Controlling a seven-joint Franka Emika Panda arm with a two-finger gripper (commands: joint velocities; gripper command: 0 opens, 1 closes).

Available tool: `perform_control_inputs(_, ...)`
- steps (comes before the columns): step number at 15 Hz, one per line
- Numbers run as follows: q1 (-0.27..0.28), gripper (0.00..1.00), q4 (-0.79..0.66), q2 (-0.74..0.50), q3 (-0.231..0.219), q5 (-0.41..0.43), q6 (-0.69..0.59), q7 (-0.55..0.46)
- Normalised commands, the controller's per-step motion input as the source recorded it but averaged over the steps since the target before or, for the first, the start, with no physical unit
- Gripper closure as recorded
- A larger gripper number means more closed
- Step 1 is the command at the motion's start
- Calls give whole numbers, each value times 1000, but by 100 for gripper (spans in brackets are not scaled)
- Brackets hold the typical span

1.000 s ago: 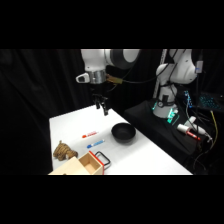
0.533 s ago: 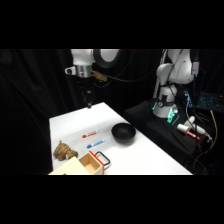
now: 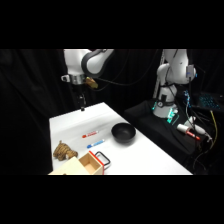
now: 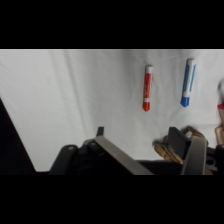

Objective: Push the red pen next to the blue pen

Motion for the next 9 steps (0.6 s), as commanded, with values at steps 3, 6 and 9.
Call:
perform_control_inputs(3, -136, 0, 261, 282, 21, 130, 170, -128)
perform_control_inputs(6, -161, 0, 254, 268, 54, 184, 134, -163)
perform_control_inputs(9, -147, 0, 198, 266, 77, 179, 119, -153)
